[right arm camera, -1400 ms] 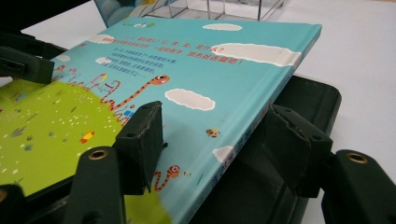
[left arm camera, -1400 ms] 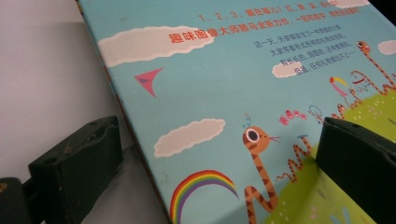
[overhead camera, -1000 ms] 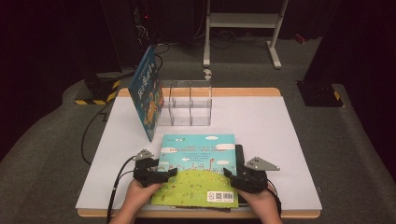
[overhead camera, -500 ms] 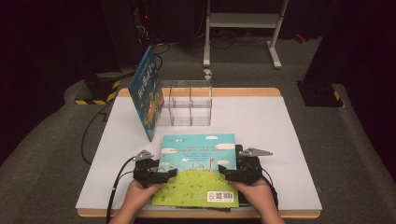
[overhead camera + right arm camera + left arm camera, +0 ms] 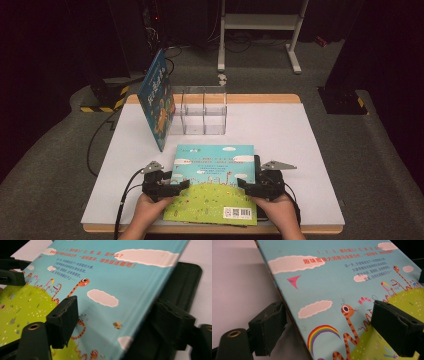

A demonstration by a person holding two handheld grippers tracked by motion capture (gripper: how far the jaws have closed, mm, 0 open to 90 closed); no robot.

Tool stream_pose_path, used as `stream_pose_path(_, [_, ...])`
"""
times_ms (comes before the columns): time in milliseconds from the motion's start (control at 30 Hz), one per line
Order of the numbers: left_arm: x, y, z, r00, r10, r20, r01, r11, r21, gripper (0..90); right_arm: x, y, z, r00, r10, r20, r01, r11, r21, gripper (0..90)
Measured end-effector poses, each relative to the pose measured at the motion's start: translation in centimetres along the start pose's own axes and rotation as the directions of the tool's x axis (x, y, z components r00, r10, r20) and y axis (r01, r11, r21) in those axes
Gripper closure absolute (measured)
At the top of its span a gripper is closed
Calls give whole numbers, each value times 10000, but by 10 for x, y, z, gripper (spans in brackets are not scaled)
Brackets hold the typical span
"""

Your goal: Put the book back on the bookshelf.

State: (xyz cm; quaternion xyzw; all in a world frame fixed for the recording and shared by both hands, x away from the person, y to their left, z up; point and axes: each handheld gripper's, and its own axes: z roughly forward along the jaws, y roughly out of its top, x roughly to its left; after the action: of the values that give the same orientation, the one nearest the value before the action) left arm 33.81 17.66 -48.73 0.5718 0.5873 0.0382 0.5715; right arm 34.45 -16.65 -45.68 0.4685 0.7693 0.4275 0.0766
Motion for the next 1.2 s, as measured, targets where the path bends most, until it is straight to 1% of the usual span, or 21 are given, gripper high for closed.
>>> stream_pose_path(33, [-1,0,1,10000,-19,-27,19,10000,-37,134,0,-1,-1,10000,77,18,-77,10000,7,232])
stream_pose_path(100, [-2,0,1,10000,-11,-79,11,10000,21,135,1,0,-1,10000,40,43,-41,9999,111,222])
stream_pose_path(133, [0,1,1,9999,28,-97,-26,9998,176,135,1,1,-1,10000,18,36,-19,9999,125,223])
stream_pose_path(167, [1,1,1,9999,-12,-128,16,9996,296,134,0,1,-1,10000,5,0,-5,9999,117,223])
stream_pose_path(300, [2,0,4,9996,-254,-113,258,9988,408,131,1,3,4,9998,105,-187,-104,9999,75,208])
stream_pose_path(400, [1,0,3,9995,-272,-155,276,9992,276,130,3,5,5,9999,122,-95,-120,9998,161,210])
stream_pose_path(533, [-1,0,2,9997,-43,-227,47,9998,171,136,4,7,4,9999,103,54,-104,9996,264,215])
stream_pose_path(600, [-4,1,1,9996,-130,-267,128,9999,-75,145,7,9,2,9999,-1,150,-3,9997,239,219])
stream_pose_path(633, [-5,2,-1,9995,64,-297,-66,10000,-62,149,8,10,1,9998,-24,212,20,9998,204,225])
stream_pose_path(667, [-8,3,-2,9994,48,-329,-57,9996,-286,153,10,11,-1,9996,-136,265,133,9999,104,233])
stream_pose_path(700, [-9,4,-4,9992,170,-359,-184,9991,-379,165,11,13,-3,9992,-222,330,223,9997,-32,242])
stream_pose_path(733, [-11,6,-6,9991,177,-375,-200,9979,-623,176,13,14,-4,9992,-198,346,202,9997,-116,249])
stream_pose_path(767, [-14,8,-8,9989,237,-398,-269,9964,-805,191,14,16,-6,9988,-315,387,325,9991,-263,260])
stream_pose_path(800, [-15,10,-11,9984,386,-415,-426,9941,-996,208,16,17,-8,9986,-331,419,349,9985,-425,273])
stream_pose_path(833, [-18,13,-15,9979,494,-412,-542,9905,-1262,228,17,19,-11,9980,-448,455,476,9969,-629,287])
stream_pose_path(900, [-22,16,-20,9976,564,-413,-625,9839,-1672,264,21,23,-17,9968,-606,520,661,9916,-1109,314])
stream_pose_path(967, [-25,20,-24,9972,615,-434,-691,9763,-2049,289,23,27,-20,9962,-685,533,753,9875,-1384,339])
stream_pose_path(1000, [-26,22,-26,9964,710,-462,-794,9730,-2169,300,24,28,-22,9960,-698,560,777,9848,-1552,351])
stream_pose_path(1033, [-27,23,-27,9967,680,-448,-765,9703,-2295,314,26,31,-23,9952,-772,597,865,9812,-1726,360])
stream_pose_path(1133, [-29,28,-31,9954,812,-509,-917,9613,-2600,335,30,36,-26,9934,-917,694,1041,9736,-2031,383])
stream_pose_path(1200, [-29,31,-34,9953,820,-507,-929,9564,-2770,356,33,40,-28,9922,-992,752,1135,9690,-2195,398])
